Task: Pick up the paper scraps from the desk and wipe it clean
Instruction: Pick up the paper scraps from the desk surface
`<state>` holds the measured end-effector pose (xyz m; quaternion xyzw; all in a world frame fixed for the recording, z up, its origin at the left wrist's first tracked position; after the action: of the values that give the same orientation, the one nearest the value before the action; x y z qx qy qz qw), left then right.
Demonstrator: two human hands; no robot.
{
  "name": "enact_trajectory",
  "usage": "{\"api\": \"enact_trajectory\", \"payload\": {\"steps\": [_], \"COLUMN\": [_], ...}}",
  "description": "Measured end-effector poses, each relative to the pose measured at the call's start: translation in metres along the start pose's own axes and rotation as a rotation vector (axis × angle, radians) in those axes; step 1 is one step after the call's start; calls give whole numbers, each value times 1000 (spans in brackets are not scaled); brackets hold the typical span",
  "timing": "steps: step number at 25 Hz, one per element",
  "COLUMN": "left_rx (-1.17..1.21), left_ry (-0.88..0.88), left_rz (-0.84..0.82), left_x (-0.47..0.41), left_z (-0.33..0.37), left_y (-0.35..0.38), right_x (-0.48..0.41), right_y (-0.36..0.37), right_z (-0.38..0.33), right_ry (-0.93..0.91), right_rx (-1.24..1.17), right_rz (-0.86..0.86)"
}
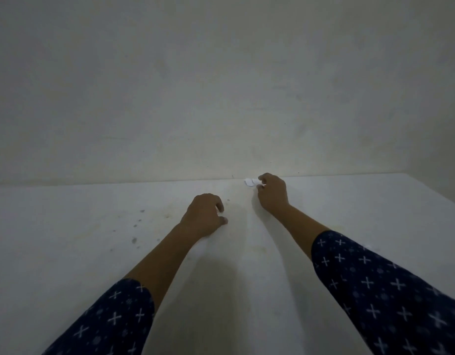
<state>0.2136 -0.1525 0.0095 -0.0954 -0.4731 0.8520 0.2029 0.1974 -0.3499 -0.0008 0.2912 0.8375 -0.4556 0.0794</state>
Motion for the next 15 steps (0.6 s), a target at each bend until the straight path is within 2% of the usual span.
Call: {"api": "enact_trajectory", "payload": {"steps": [3,7,11,15], "left_rx": [96,166,283,416], "left_ry": [-11,1,-16,-29], "left_rz": [-68,8,116,131], "left_x": [-10,-17,-20,-9], "left_z": [1,-1,0,5], "left_y": [-3,-13,-21,-27], "right_x": [-25,-42,-49,-30], "right_y": [14,23,18,-5], "right_z": [8,15,26,13], "right_ry": [14,65,191,216], "right_rx": [52,137,46,-207], "right_rz": [2,-39,-73,34]}}
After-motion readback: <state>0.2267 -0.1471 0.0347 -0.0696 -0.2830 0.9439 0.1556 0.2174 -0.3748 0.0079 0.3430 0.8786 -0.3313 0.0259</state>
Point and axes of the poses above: each hand's wrist, its own x-axis away from the middle knuckle, its own y-axis out of the palm, z = x × y, the point moved 5 cm from there along -x, towards the middle knuckle, and after that the axes turned 11 degrees about -y, right-handed, at the moved point
